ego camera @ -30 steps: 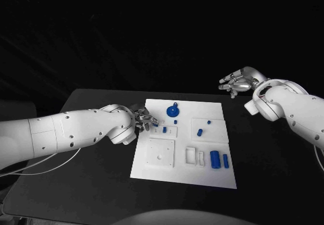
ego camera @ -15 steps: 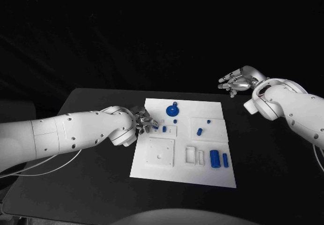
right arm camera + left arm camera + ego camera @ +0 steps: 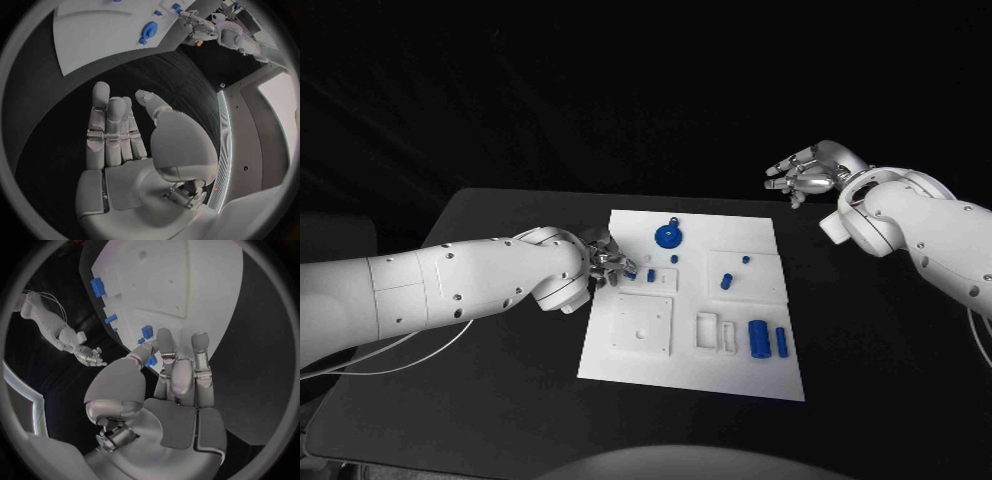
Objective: Assemble the parts on the task board
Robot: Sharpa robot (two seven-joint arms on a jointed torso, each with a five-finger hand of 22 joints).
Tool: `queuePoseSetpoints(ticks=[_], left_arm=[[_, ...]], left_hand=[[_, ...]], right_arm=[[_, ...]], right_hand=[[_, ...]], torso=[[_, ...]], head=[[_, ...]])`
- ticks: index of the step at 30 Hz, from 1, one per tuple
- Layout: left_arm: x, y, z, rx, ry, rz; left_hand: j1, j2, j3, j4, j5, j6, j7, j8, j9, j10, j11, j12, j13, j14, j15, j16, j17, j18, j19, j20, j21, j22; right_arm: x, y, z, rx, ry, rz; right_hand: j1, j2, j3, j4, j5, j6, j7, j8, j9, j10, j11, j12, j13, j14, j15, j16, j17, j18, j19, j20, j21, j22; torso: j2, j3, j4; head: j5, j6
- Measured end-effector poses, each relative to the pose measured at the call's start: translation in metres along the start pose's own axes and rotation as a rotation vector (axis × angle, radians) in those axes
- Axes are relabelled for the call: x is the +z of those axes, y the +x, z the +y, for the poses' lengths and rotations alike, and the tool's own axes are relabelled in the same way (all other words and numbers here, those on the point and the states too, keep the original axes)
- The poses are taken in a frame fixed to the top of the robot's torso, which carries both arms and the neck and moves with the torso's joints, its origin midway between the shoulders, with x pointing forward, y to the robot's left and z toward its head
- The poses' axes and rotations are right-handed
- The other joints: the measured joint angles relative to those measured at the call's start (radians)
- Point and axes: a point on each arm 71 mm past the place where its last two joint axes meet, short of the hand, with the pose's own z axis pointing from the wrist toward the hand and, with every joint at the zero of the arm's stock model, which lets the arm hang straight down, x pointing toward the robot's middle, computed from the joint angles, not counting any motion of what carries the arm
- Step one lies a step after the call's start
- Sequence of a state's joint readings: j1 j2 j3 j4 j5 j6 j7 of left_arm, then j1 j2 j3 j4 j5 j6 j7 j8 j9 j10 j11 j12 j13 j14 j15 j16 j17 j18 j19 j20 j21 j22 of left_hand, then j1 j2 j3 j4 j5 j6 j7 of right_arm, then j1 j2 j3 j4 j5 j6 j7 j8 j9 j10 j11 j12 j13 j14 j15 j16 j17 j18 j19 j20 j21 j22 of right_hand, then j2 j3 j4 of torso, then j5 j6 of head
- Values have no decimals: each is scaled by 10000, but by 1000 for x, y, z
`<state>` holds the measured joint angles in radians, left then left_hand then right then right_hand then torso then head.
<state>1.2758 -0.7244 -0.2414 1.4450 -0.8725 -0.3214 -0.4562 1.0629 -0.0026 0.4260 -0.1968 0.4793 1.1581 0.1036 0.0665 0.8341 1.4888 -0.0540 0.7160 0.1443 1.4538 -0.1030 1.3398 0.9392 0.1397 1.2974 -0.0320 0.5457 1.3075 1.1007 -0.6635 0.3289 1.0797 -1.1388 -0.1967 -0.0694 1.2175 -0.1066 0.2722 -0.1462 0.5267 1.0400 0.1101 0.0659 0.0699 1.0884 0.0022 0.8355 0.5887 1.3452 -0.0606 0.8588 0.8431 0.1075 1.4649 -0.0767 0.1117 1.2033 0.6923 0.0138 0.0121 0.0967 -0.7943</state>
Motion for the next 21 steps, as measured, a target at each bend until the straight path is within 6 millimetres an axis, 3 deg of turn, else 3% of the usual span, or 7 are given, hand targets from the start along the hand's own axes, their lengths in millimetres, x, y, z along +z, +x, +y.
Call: queuePoseSetpoints(ticks=[21], left_arm=[[0,0,1,121,-96,72]], left_hand=[[-66,-64,-27,-28,57,22,-8,24,854,1,1,0,15,2,2,0,-69,0,36,36,0,-1]], right_arm=[[0,0,0,8,-6,5]], right_hand=[[0,0,28,28,0,0,0,0,0,0,0,0,0,0,0,0,-11,0,0,0,0,-26]], torso=[[0,2,-8]], head=[[3,-28]])
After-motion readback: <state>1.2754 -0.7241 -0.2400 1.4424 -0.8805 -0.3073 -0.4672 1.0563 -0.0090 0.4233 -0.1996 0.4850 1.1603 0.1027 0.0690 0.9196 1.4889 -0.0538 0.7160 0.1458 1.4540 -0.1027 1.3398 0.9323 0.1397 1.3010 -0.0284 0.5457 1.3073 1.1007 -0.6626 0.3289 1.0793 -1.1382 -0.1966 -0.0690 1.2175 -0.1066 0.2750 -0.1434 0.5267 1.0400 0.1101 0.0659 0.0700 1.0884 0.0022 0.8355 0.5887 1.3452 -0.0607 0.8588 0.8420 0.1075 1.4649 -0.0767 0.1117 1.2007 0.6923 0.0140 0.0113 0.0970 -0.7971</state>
